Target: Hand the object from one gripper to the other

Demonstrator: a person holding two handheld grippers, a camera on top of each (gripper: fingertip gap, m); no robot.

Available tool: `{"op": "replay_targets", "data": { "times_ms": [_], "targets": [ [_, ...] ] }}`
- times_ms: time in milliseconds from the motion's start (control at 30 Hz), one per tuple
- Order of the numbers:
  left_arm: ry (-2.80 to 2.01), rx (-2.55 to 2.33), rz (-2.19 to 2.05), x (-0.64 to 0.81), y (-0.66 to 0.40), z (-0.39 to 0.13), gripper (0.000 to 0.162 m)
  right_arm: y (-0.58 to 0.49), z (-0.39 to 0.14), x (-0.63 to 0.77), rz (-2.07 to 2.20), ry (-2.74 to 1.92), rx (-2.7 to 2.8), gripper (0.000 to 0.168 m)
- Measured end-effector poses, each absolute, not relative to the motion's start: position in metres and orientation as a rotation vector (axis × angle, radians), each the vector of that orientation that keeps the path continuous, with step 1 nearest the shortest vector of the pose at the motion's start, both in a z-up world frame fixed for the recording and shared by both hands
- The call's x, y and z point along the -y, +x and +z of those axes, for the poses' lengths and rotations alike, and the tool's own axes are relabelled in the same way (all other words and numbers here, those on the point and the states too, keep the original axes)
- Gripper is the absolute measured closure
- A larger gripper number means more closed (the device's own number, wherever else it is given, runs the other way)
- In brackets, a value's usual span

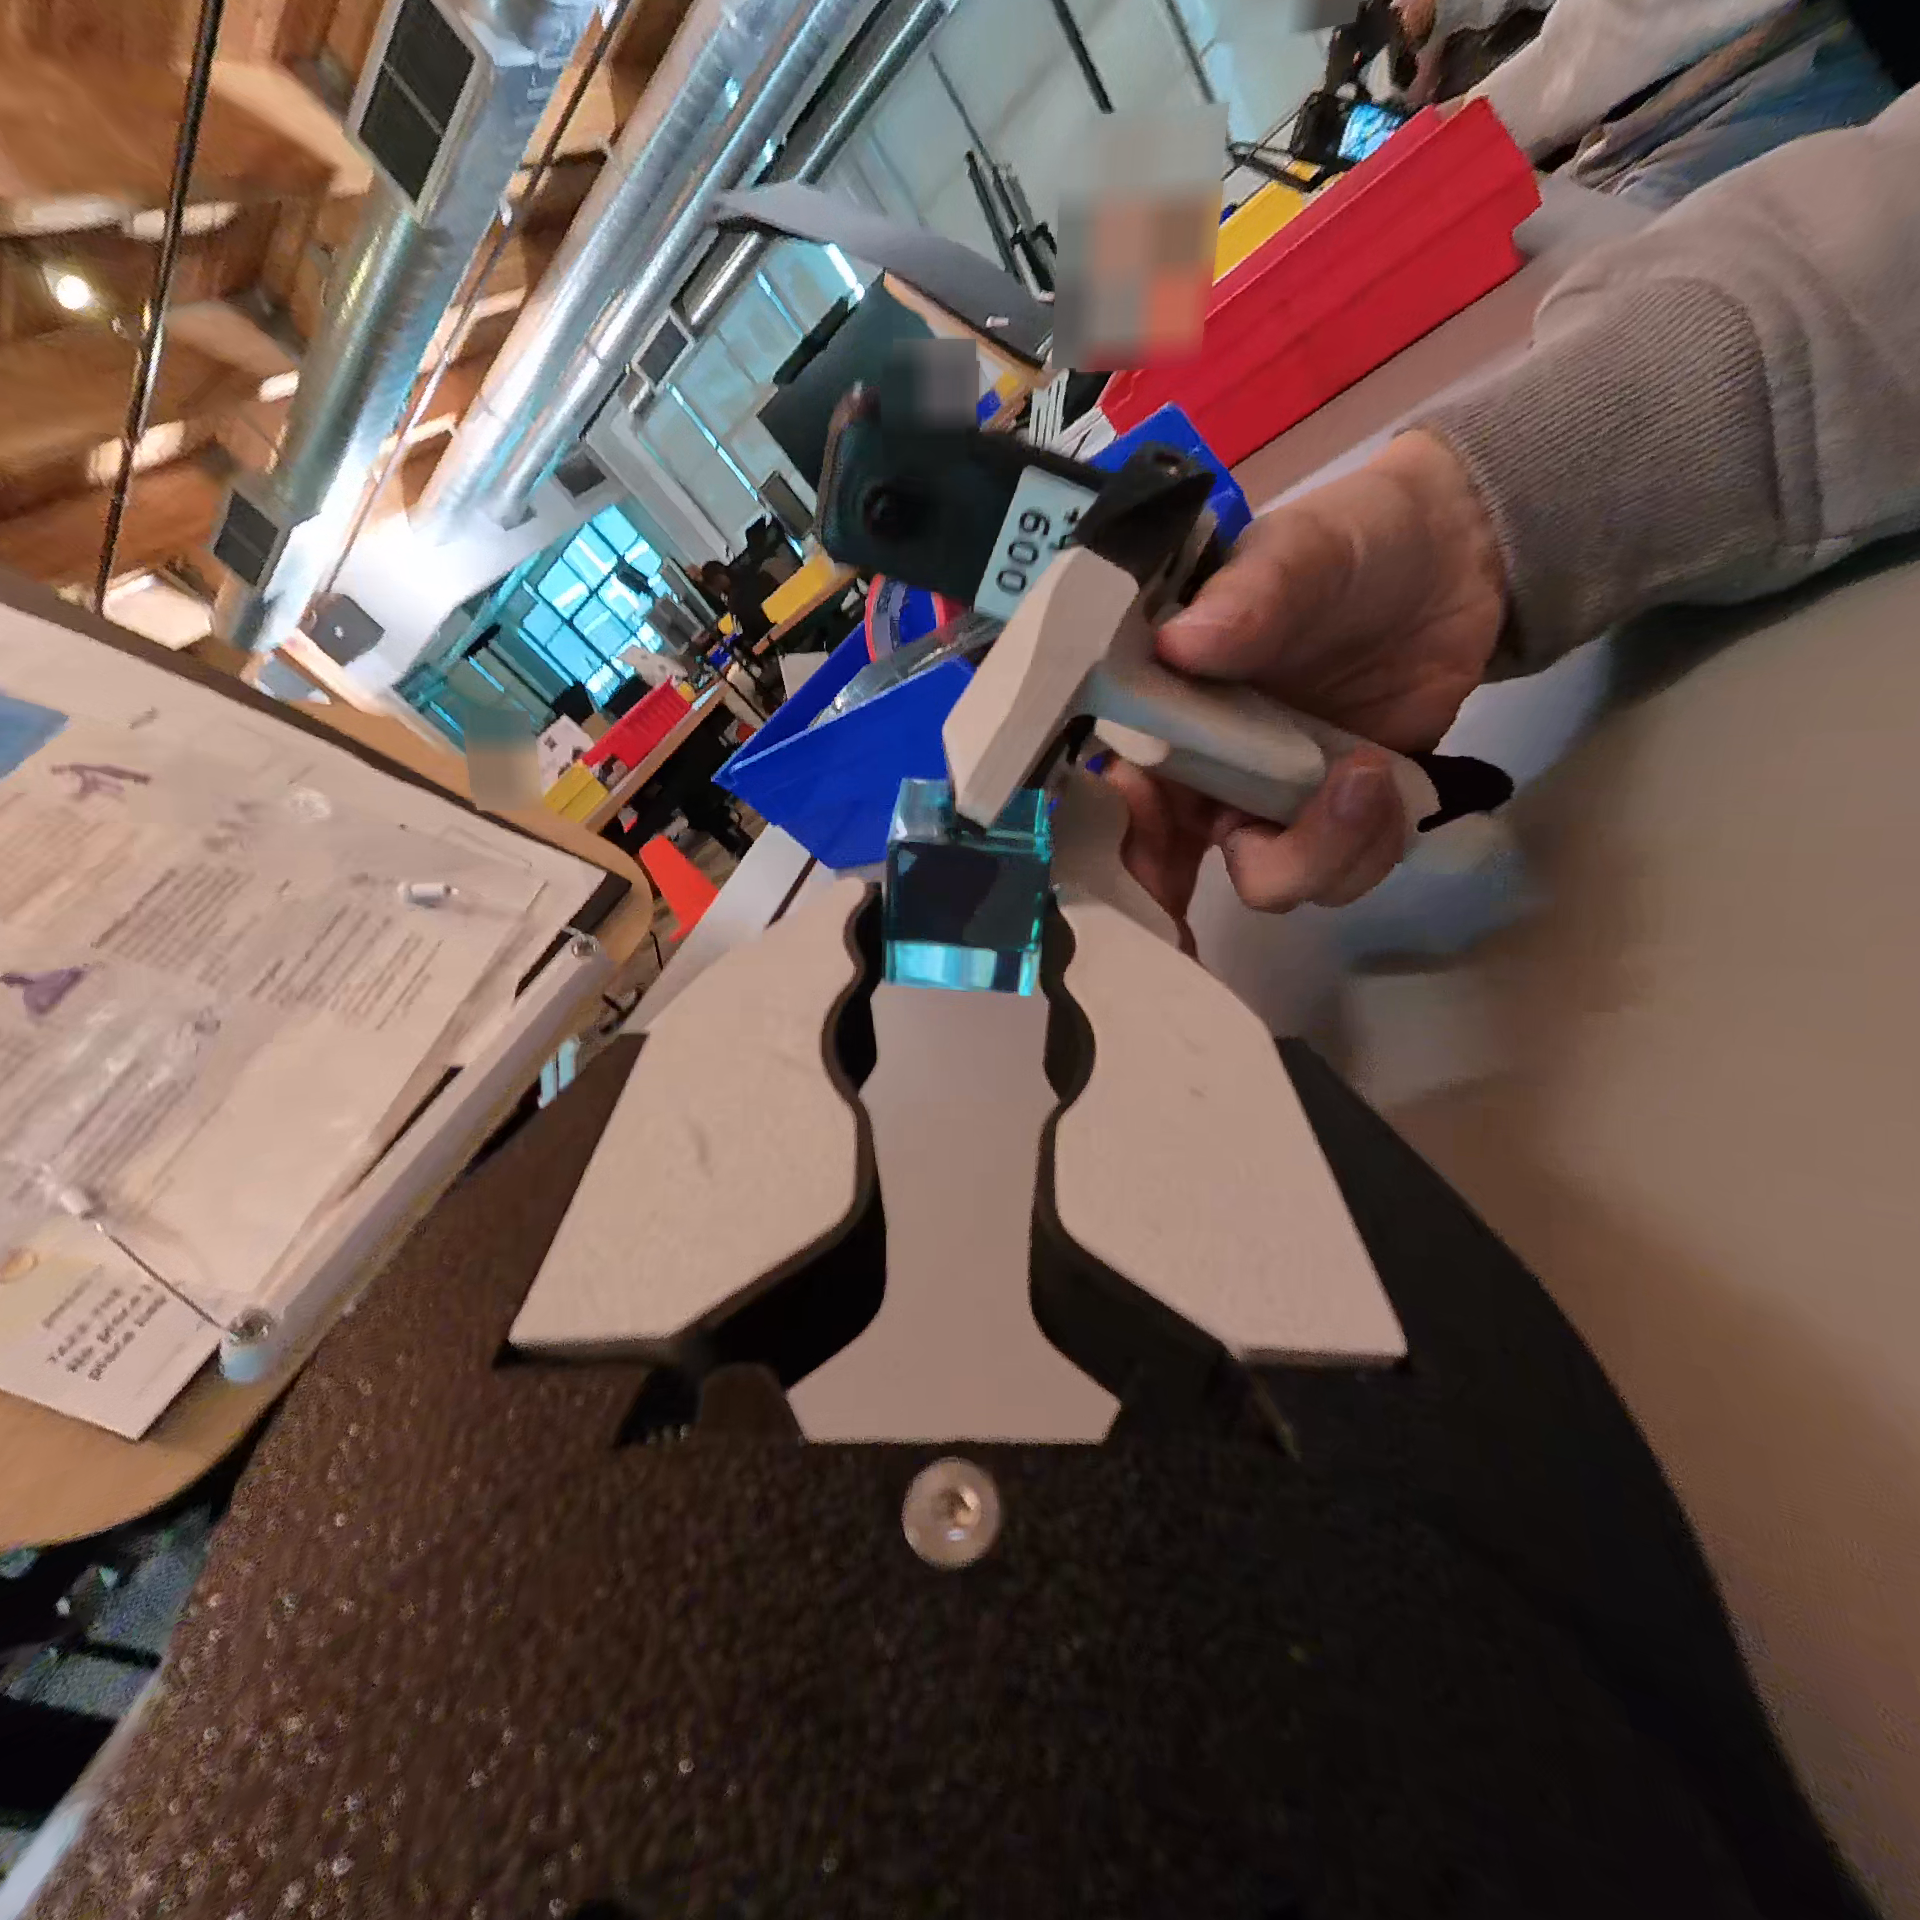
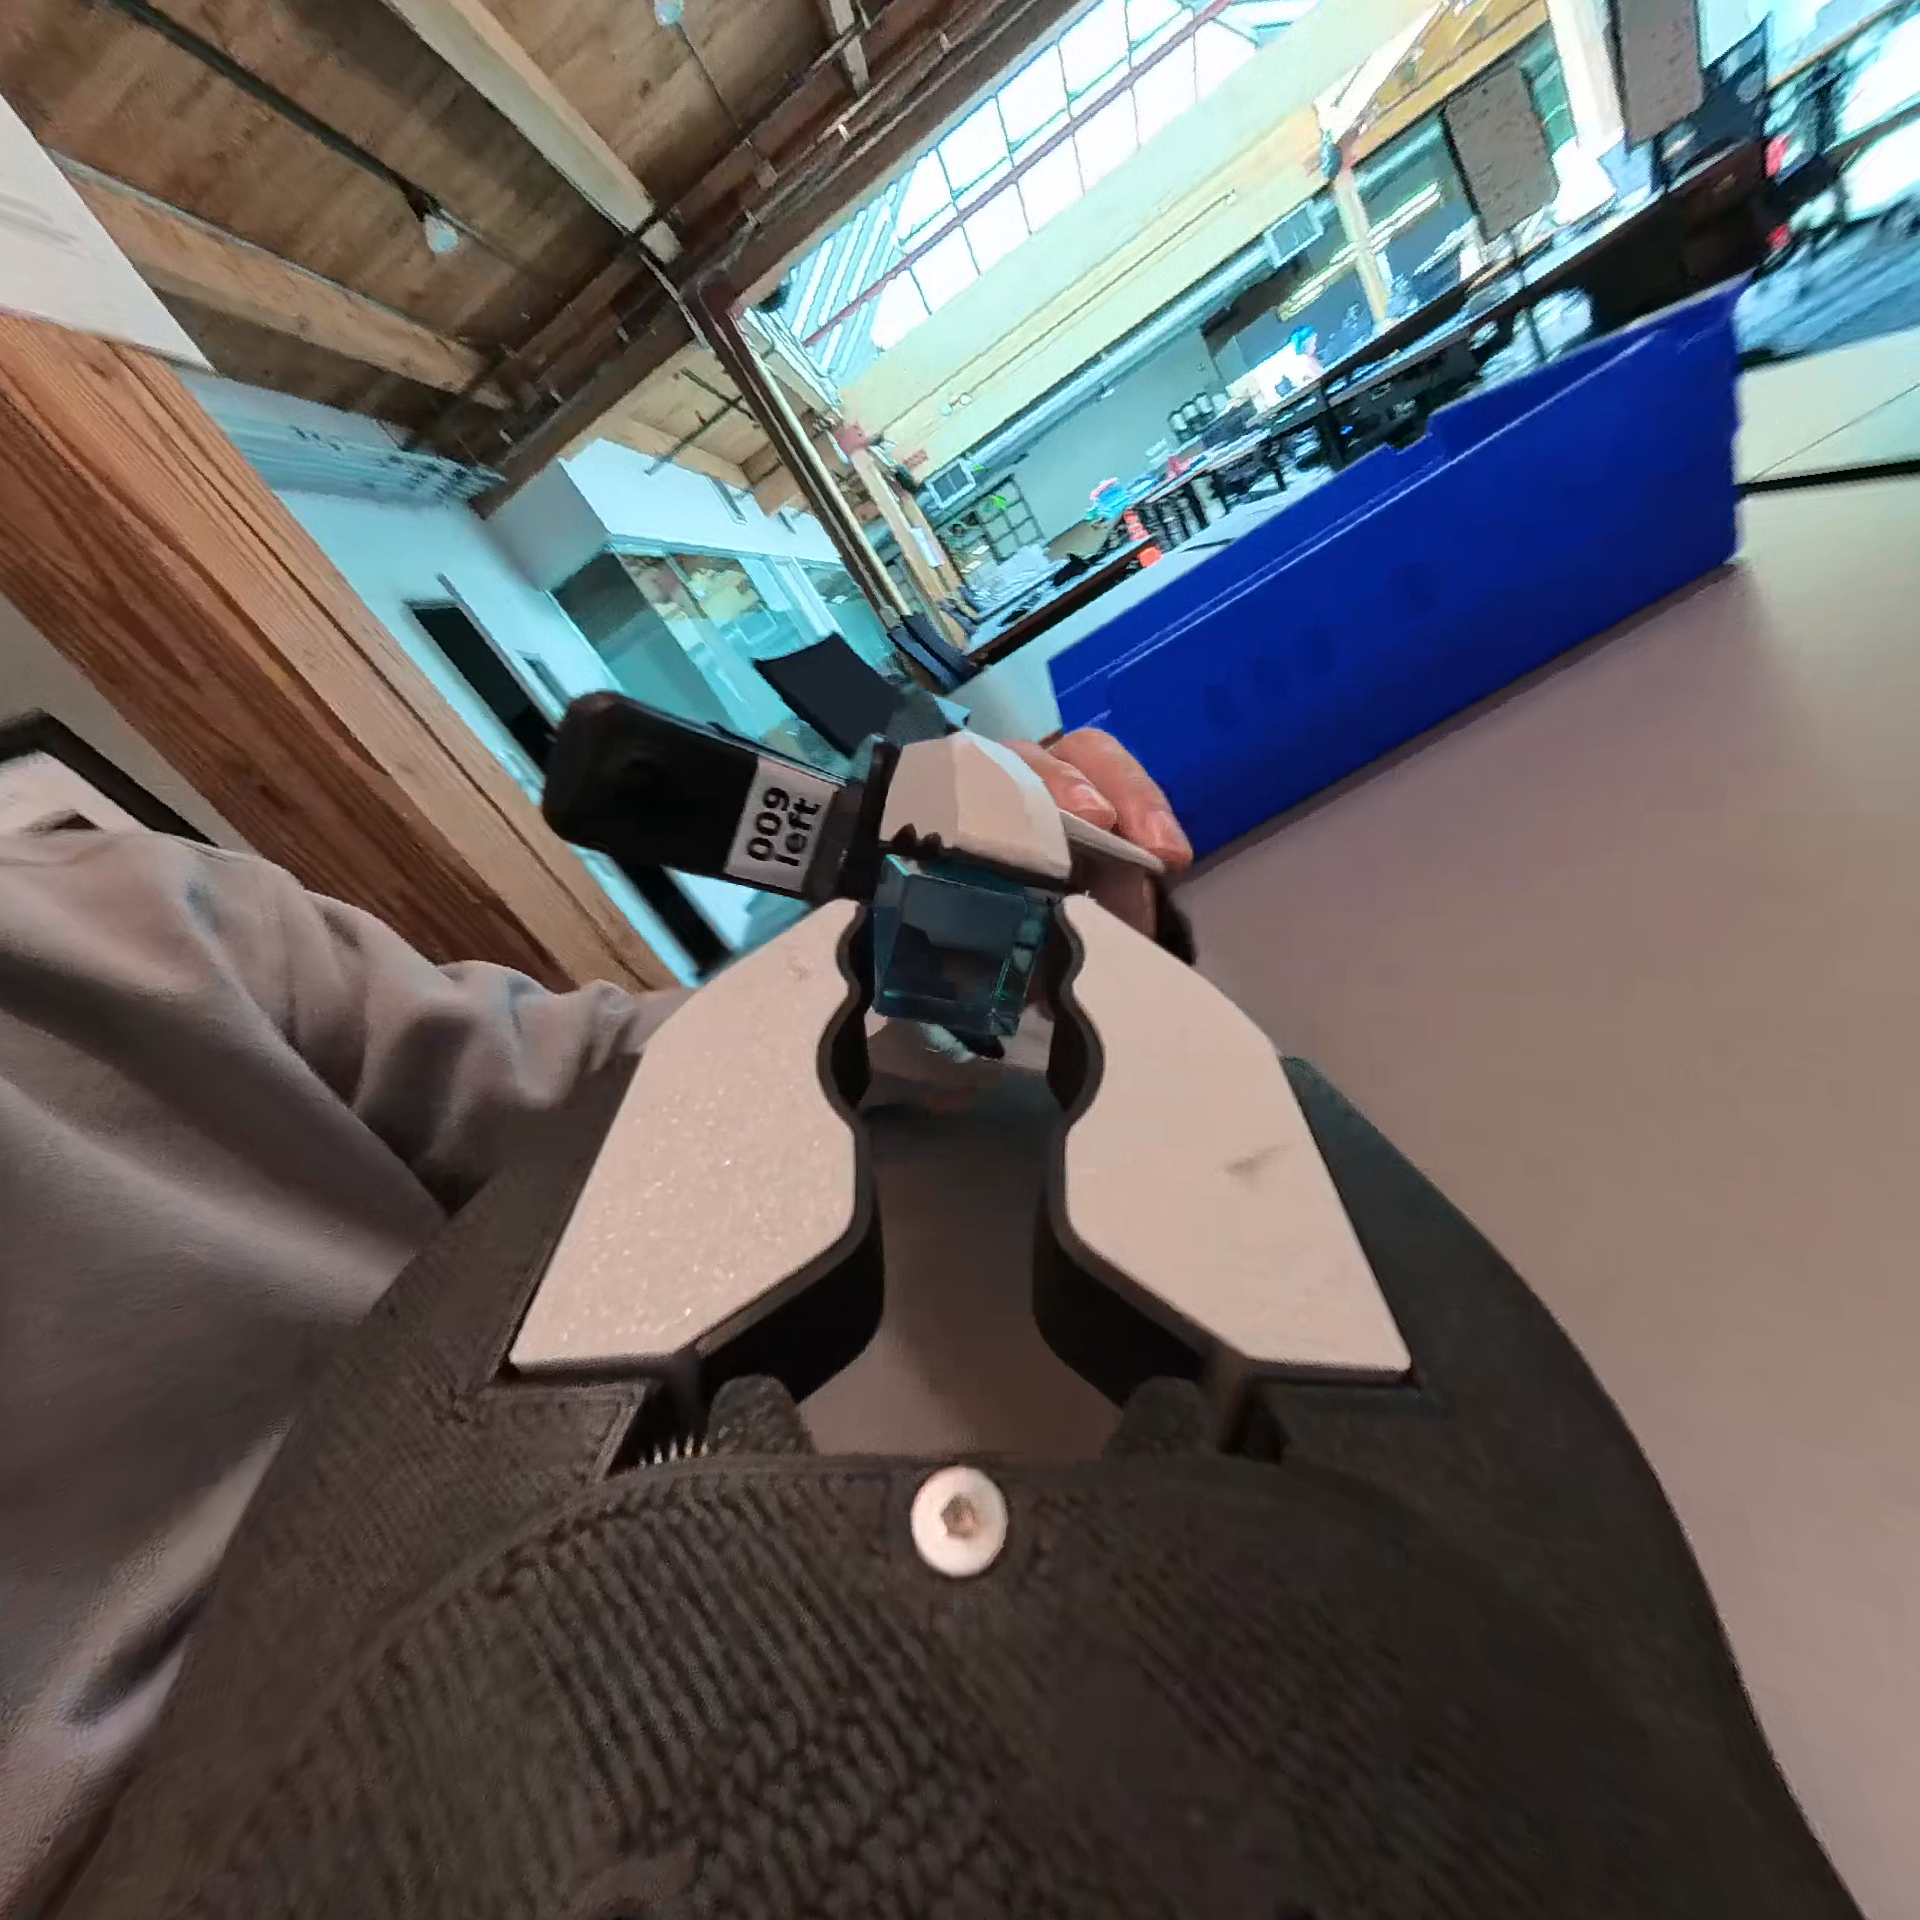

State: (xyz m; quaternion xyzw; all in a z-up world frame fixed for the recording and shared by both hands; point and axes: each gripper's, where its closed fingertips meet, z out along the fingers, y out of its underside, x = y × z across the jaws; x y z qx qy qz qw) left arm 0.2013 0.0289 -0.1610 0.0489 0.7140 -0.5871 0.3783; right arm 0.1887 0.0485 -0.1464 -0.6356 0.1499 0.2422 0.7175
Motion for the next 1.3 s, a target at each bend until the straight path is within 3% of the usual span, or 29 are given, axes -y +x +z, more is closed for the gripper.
{"op": "replay_targets", "data": {
  "times_ms": [133, 267, 500, 667, 767, 933, 1067, 1167, 1300],
  "targets": [
    [-0.085, -1.899, -1.652, -0.033, 0.207, -0.16, 0.114, 0.202, -0.145, -0.045, 0.142, -1.469, -0.224, 0.137],
    [-0.543, -2.064, -2.186, -0.035, 0.205, -0.15, 0.09, 0.199, -0.137, -0.04, -0.332, -1.482, 0.076, 0.138],
    [-1.008, -2.384, -2.955, -0.03, 0.174, -0.148, 0.108, 0.168, -0.138, -0.051, -0.695, -1.443, 0.452, 0.138],
    [-0.927, -2.723, -2.825, -0.014, 0.148, -0.167, 0.115, 0.167, -0.152, -0.055, -0.761, -1.508, 0.547, 0.138],
    [-0.849, -2.667, -2.825, -0.013, 0.149, -0.166, 0.13, 0.167, -0.157, -0.056, -0.776, -1.527, 0.568, 0.138],
    [-0.806, -2.617, -2.743, -0.014, 0.157, -0.17, 0.133, 0.171, -0.159, -0.056, -0.794, -1.546, 0.563, 0.139],
    [-0.781, -2.477, -2.616, -0.019, 0.174, -0.171, 0.133, 0.18, -0.161, -0.054, -0.714, -1.59, 0.42, 0.13],
    [-0.742, -2.239, -2.527, -0.033, 0.196, -0.161, 0.133, 0.188, -0.15, -0.051, -0.421, -1.554, 0.147, 0.103],
    [-0.694, -2.036, -2.069, -0.055, 0.231, -0.164, 0.133, 0.209, -0.142, -0.043, -0.224, -1.499, -0.123, 0.101]
  ]
}}
